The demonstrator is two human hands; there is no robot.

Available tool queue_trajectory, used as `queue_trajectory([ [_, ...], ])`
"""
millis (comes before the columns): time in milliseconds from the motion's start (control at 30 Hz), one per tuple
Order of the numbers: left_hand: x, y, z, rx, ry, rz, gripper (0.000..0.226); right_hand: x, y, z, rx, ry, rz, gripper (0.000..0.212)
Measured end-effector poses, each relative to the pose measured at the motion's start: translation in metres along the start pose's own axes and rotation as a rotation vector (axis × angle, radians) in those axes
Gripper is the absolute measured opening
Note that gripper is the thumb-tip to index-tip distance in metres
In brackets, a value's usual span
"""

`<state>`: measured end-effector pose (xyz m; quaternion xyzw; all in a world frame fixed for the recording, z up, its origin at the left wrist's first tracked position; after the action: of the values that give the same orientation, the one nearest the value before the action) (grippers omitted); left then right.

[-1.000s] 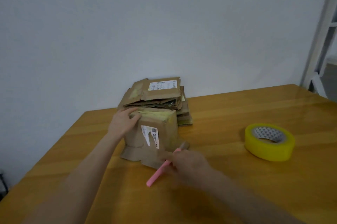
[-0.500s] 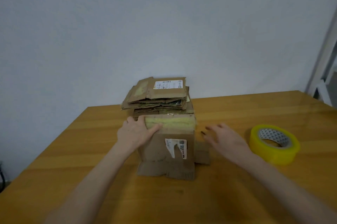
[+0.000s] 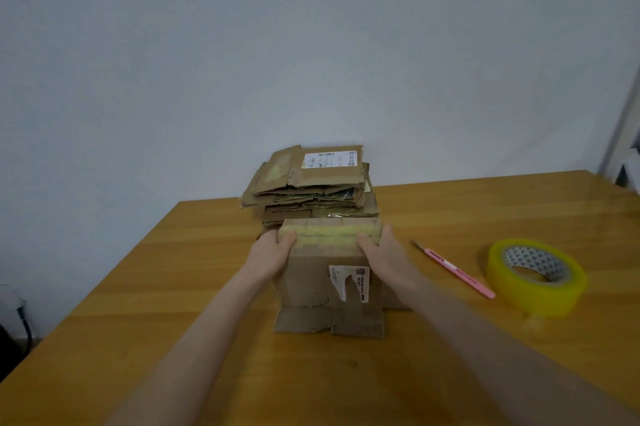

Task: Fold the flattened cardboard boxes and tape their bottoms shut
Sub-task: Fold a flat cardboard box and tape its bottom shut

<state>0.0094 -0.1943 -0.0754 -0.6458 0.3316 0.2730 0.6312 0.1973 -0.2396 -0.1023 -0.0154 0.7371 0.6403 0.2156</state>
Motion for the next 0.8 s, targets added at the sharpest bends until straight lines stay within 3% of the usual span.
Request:
queue_trajectory([
  [133, -0.006, 0.0, -0.018, -0.062, 0.083, -0.259, 0.047, -0.012, 0.005, -0.008, 0.08, 0.034, 0.146, 0.047],
  [300, -0.042, -0.035, -0.038, 0.14, -0.251, -0.321, 0.056, -0.046, 0.047, -0.022, -0.147, -0.065, 0.399, 0.049],
  [433, -0.051, -0.091, -0.06, 0.323, -0.348, -0.452, 0.047, -0.091, 0.068, -0.021, -0.267, -0.279, 0.411, 0.055],
  [633, 0.005, -0.175, -0.048, 0.479, -0.273, -0.446, 0.055, -0.171, 0.056, -0.005, -0.321, -0.485, 0.304, 0.065],
  [800, 0.083, -0.231, -0.007, 0.486, -0.094, -0.361, 0.048, -0.23, 0.001, 0.031, -0.15, -0.655, 0.234, 0.069],
])
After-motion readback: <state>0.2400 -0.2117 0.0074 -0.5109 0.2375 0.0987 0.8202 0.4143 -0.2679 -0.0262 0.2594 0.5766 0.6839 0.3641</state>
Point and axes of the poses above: each hand's wrist, its own z-axis towards the middle knuckle, its own x-axis out of the palm, y = z × x, the point moved 2 cm from there along z, towards the middle knuckle, and after that the axes turned 7 degrees about z, right-handed, at the moved point
